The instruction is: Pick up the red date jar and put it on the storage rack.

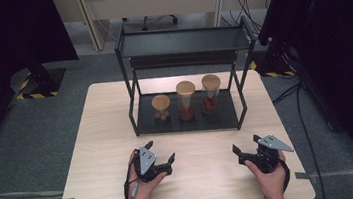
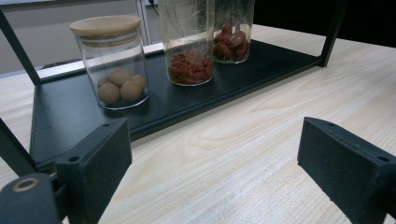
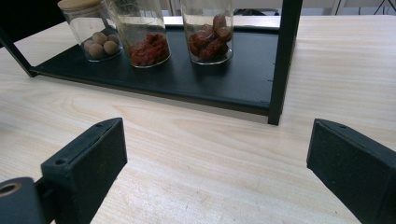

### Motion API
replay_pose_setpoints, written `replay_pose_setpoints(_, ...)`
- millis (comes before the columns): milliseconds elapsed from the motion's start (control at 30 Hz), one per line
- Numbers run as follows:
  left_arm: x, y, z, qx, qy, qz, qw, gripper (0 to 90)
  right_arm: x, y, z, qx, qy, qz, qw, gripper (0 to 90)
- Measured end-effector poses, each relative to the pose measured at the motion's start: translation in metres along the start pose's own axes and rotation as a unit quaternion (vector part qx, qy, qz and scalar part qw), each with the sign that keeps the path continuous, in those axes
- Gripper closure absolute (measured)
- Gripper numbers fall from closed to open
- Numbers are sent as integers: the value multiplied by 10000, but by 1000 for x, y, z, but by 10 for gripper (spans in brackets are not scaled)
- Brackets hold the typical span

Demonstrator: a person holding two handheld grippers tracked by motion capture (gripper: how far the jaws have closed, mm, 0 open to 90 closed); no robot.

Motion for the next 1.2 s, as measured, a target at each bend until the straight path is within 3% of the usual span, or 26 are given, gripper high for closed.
replay_pose_setpoints(1200, 0, 0, 0, -2, 3, -4, 10000, 95, 12, -18, 13, -67, -105, -64, 9999, 51)
Point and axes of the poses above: each handheld gripper's, and its own axes: z roughly backward along the jaws, y roughly out of its top, x roughly to its right, the point moved 8 cm from there along -z, roughly forward along the jaws, and after that the axes turned 9 degrees about z, right-handed, at the moved point
